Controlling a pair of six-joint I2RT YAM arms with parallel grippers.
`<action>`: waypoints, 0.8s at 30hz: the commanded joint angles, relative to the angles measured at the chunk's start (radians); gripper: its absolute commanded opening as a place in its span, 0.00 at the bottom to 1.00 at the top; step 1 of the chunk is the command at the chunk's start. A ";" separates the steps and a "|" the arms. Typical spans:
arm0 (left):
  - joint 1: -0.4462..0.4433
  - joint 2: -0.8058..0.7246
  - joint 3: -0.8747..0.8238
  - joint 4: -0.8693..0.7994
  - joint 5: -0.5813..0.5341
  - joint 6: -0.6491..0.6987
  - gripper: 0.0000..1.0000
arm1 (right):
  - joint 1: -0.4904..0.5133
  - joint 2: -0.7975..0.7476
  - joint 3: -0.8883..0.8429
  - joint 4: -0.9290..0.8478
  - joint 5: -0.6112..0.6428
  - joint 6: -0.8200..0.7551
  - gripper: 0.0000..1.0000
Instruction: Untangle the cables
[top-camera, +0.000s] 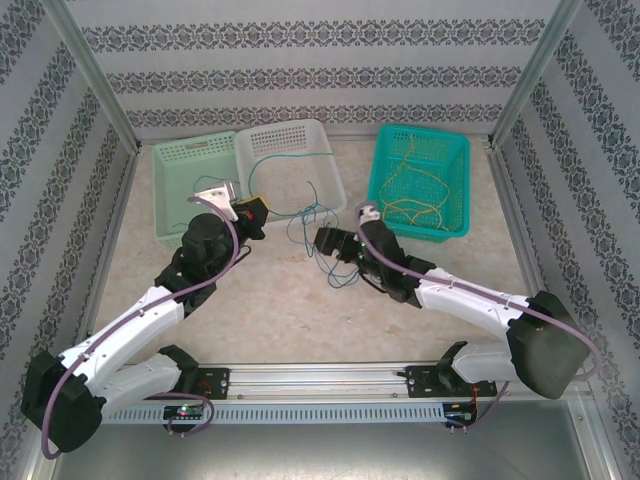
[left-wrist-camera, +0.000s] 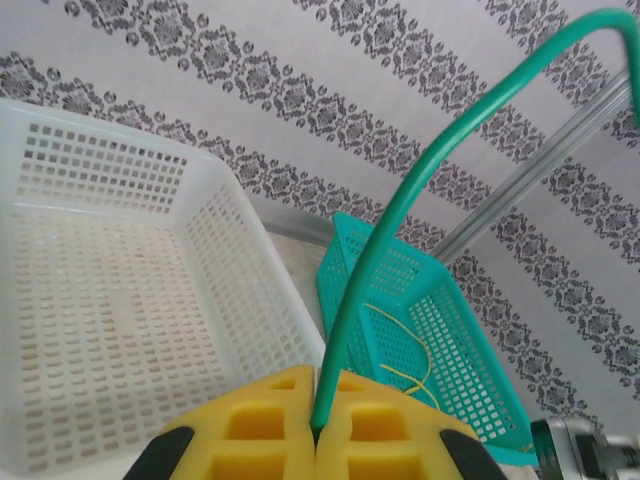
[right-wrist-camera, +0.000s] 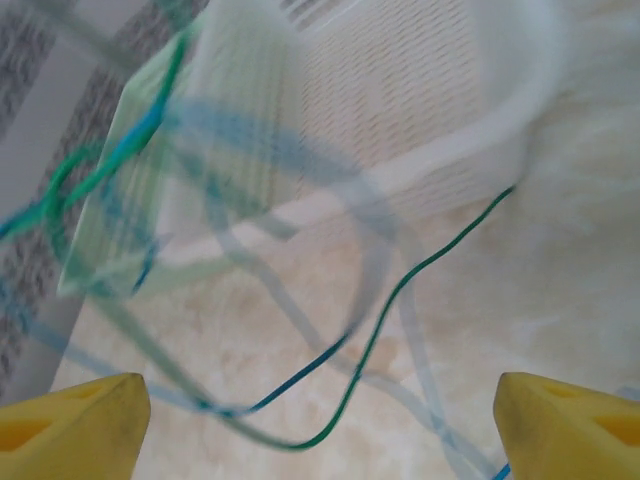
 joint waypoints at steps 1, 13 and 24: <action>0.009 0.024 0.022 -0.018 0.034 -0.028 0.00 | 0.073 0.020 -0.039 0.085 0.050 -0.232 0.79; 0.010 0.021 0.010 0.011 0.069 -0.106 0.00 | 0.113 0.211 0.078 0.146 0.126 -0.326 0.70; 0.019 -0.040 0.014 -0.060 0.042 -0.078 0.00 | 0.075 0.269 0.101 0.169 0.120 -0.308 0.00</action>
